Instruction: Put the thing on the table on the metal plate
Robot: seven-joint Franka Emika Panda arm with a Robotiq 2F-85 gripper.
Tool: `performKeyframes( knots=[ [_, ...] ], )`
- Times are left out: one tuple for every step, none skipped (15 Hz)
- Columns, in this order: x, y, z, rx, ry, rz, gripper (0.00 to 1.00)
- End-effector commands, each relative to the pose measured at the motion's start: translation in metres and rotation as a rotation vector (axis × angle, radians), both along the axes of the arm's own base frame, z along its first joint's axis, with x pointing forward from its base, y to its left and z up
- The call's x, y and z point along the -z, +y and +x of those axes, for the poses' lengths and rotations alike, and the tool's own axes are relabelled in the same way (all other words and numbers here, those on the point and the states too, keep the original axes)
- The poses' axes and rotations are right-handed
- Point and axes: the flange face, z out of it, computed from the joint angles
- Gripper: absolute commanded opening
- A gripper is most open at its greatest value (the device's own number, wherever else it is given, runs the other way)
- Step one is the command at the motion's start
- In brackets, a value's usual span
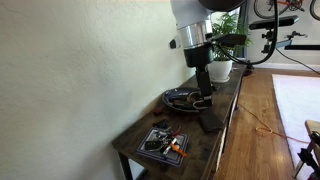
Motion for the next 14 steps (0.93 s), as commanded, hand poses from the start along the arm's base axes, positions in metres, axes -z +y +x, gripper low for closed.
performKeyframes(
  knots=[
    [-0.001,0.0,0.0,0.0,0.001,0.0,1.0],
    [0.001,0.0,0.003,-0.013,-0.021,-0.003,1.0],
    [0.008,-0.005,0.015,-0.075,-0.044,0.009,1.0],
    [0.01,-0.008,0.019,-0.092,-0.059,0.007,1.0],
    [0.011,-0.014,0.024,-0.132,-0.091,0.011,1.0],
    [0.012,-0.017,0.029,-0.168,-0.127,0.006,1.0],
    [0.015,-0.021,0.033,-0.192,-0.153,0.009,1.0],
    [0.017,-0.024,0.037,-0.212,-0.178,0.015,1.0],
    [0.02,-0.027,0.041,-0.231,-0.202,0.023,1.0],
    [0.022,-0.029,0.044,-0.248,-0.221,0.029,1.0],
    [0.024,-0.03,0.046,-0.262,-0.24,0.041,1.0],
    [0.025,-0.031,0.048,-0.275,-0.256,0.049,1.0],
    [0.032,-0.025,0.062,-0.27,-0.278,0.021,1.0],
    [0.035,-0.024,0.066,-0.279,-0.292,0.019,1.0]
  ],
)
